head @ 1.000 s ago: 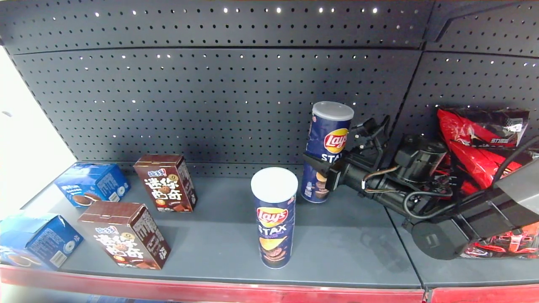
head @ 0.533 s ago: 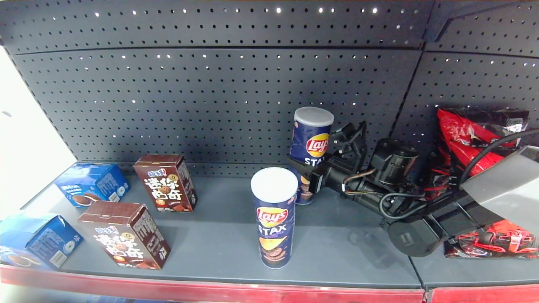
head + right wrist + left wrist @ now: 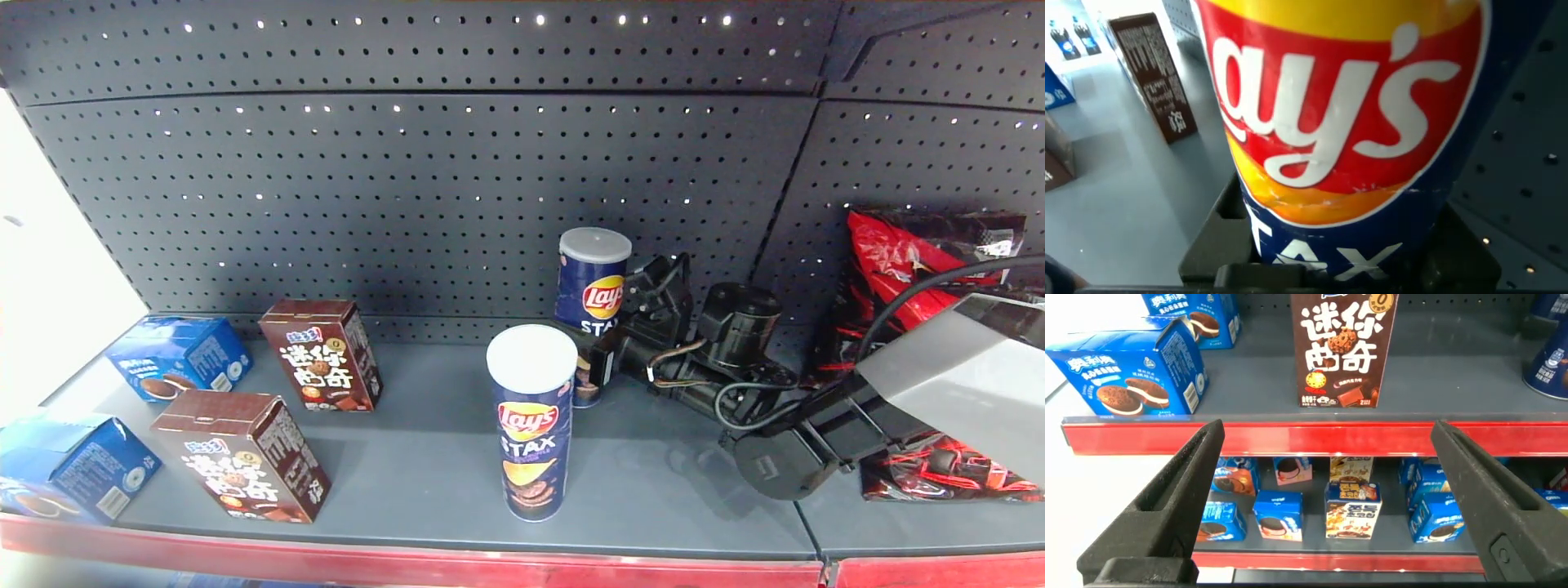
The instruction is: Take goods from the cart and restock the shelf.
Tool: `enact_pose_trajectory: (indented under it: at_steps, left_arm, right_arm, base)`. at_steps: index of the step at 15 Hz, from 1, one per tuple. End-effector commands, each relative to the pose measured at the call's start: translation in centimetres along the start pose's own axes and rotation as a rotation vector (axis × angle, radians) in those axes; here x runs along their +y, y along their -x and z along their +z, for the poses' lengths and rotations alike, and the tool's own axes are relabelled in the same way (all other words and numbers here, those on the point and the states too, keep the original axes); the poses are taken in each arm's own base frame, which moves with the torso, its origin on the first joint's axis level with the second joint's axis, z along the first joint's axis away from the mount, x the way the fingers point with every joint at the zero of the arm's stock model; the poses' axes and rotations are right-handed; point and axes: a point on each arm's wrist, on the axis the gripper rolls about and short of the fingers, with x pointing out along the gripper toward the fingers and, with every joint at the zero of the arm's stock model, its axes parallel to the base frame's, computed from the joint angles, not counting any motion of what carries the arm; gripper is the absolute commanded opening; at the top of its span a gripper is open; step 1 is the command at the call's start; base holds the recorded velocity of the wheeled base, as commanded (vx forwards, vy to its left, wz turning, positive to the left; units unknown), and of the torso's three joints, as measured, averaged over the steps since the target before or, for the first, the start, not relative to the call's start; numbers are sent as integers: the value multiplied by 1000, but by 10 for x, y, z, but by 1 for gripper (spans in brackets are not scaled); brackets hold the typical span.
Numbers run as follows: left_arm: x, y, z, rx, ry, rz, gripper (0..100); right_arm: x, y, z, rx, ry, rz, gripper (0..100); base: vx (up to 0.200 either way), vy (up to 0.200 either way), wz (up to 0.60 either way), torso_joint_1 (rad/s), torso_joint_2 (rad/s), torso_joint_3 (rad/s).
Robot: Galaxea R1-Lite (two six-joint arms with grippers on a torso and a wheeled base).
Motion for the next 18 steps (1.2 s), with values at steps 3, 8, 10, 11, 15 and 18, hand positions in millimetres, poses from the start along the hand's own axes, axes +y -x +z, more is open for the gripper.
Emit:
enact_pose_trajectory:
  at_steps: [3, 8, 10, 11, 15, 18]
  left_arm:
    - [0, 0, 0, 2, 0, 0, 100]
    - [0, 0, 0, 2, 0, 0, 100]
    - [0, 0, 0, 2, 0, 0, 100]
    - [0, 0, 0, 0, 0, 0, 100]
    - [0, 0, 0, 2, 0, 0, 100]
    - [0, 0, 0, 2, 0, 0, 100]
  right_arm:
    - [-2, -4, -5, 1, 0, 3, 0]
    - [-4, -11, -5, 0, 1, 1, 0]
    - [-6, -11, -7, 3, 0, 0, 0]
    - [-6, -11, -8, 3, -1, -2, 0]
    - [-7, -12, -13, 15, -3, -3, 0]
    - [-7, -13, -18, 26, -6, -4, 0]
  base:
    - [0, 0, 0, 0, 0, 0]
    - [0, 0, 0, 0, 0, 0]
    - [0, 0, 0, 0, 0, 0]
    - [0, 0, 0, 0, 0, 0]
    - [0, 0, 0, 0, 0, 0]
    - [0, 0, 0, 0, 0, 0]
